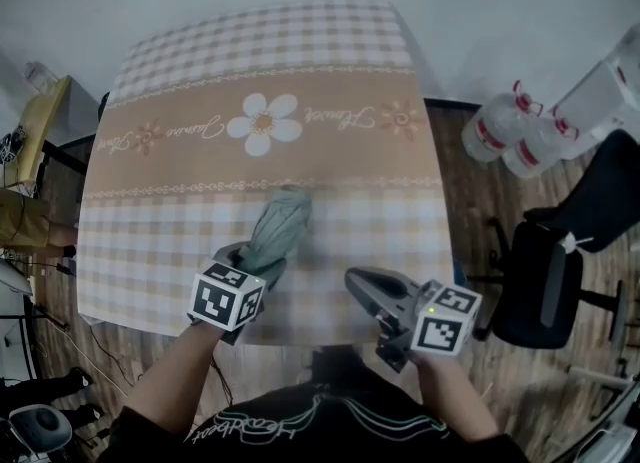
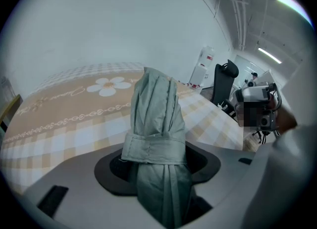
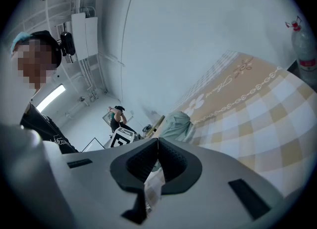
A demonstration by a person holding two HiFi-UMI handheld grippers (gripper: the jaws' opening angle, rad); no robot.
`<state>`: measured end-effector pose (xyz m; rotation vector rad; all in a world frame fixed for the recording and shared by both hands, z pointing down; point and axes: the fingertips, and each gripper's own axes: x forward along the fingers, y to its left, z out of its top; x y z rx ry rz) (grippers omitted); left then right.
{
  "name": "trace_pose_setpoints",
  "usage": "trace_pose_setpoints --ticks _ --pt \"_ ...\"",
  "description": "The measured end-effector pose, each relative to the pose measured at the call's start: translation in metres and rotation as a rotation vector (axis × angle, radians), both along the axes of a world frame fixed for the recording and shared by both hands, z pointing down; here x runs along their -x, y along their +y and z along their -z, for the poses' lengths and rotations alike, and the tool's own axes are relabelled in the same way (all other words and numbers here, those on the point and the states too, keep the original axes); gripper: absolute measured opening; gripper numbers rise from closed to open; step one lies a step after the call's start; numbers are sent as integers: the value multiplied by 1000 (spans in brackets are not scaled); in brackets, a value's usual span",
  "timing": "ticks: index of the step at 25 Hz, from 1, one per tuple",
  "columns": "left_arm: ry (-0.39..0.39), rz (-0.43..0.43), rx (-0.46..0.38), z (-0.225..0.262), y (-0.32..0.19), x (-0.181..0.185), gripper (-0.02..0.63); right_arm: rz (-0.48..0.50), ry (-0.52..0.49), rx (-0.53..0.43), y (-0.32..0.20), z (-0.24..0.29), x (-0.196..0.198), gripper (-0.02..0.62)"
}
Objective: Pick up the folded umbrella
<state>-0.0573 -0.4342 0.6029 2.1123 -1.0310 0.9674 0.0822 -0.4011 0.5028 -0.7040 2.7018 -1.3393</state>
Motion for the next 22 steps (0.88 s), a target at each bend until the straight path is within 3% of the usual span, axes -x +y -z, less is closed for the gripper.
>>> trace_pose_setpoints --ticks 9,16,22 --pt "125 28 -204 83 16 -3 244 -45 11 -52 23 33 5 12" --pt "283 54 -366 168 54 3 244 -45 35 -174 52 82 17 12" --pt "363 41 -489 239 105 17 245 -39 31 -296 85 139 40 12"
